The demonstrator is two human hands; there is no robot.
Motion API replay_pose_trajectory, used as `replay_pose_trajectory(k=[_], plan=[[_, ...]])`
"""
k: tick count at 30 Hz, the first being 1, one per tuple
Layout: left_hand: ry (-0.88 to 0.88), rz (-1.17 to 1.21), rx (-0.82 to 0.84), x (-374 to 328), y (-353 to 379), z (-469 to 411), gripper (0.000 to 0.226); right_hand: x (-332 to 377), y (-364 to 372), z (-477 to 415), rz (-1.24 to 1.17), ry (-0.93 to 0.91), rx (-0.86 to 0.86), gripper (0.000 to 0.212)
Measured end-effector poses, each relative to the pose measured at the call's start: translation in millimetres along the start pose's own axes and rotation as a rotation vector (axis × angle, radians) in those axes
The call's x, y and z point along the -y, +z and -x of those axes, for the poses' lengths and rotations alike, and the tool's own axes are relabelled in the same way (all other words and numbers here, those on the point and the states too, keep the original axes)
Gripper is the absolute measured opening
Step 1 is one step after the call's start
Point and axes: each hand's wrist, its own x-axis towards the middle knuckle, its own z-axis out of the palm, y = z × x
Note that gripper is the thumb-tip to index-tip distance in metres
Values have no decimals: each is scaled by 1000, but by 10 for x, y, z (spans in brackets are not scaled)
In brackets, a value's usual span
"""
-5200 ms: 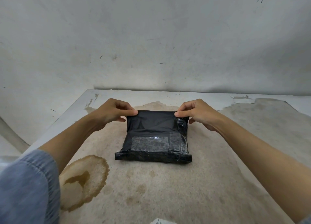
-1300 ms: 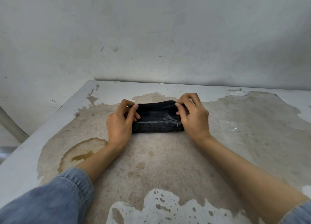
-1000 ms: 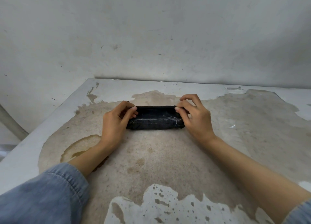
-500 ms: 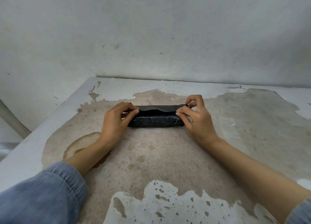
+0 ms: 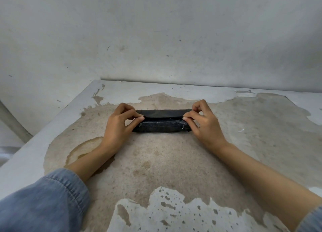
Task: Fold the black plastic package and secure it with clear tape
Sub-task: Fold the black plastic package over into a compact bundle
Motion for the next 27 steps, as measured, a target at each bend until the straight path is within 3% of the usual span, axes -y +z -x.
replay_pose_trajectory(k=[3, 7, 9, 17, 27], plan=[[74, -107, 15, 74, -30, -8, 18, -10, 4, -7, -3, -5, 5, 6], [476, -447, 92, 198, -131, -32, 34, -22, 8, -7, 8, -5, 13, 7], [565, -513, 142, 194, -162, -65, 36, -25, 9, 0, 10, -4, 16, 7], [758, -570, 248, 155, -207, -191, 31, -24, 17, 0, 20, -26, 7, 8], [832, -571, 240, 219, -170, -229, 38, -38, 11, 8, 19, -59, 12, 17]])
